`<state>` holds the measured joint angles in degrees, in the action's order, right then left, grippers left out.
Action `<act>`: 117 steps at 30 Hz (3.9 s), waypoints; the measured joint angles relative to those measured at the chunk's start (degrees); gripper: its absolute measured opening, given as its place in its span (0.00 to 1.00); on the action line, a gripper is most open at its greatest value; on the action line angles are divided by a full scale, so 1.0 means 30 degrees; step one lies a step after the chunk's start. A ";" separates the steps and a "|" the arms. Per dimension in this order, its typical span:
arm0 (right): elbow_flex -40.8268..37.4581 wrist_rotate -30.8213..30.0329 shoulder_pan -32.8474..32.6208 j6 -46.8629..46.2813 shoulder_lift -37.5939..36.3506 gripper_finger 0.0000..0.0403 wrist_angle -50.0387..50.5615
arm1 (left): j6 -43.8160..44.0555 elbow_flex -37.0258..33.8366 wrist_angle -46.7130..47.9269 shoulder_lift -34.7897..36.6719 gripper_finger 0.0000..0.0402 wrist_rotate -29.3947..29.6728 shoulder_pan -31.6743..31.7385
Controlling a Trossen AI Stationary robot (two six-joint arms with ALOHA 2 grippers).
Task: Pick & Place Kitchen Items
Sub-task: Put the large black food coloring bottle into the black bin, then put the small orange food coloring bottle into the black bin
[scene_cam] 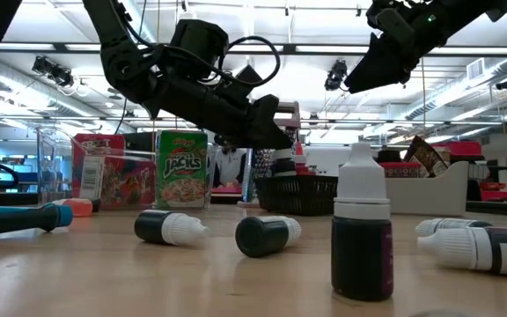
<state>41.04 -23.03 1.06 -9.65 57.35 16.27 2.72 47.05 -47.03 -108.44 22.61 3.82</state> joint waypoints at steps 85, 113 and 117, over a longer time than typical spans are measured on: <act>-0.1741 0.6346 -0.0010 0.0539 0.0012 0.48 -0.4444 | 0.9995 -0.0262 2.7711 0.8612 0.53 -0.2123 -0.8343; -0.1741 0.6346 -0.0008 0.0533 0.0012 0.48 -0.4524 | 0.9655 -0.3236 2.4743 0.8655 0.53 -0.2615 -0.8313; -0.1741 0.6346 -0.0007 0.0534 0.0012 0.48 -0.4524 | 0.9475 -0.3242 2.4828 0.8648 0.53 -0.2675 -0.8313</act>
<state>35.81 -3.99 1.04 -8.05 57.39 2.70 31.14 37.32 27.45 -82.50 14.59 -21.12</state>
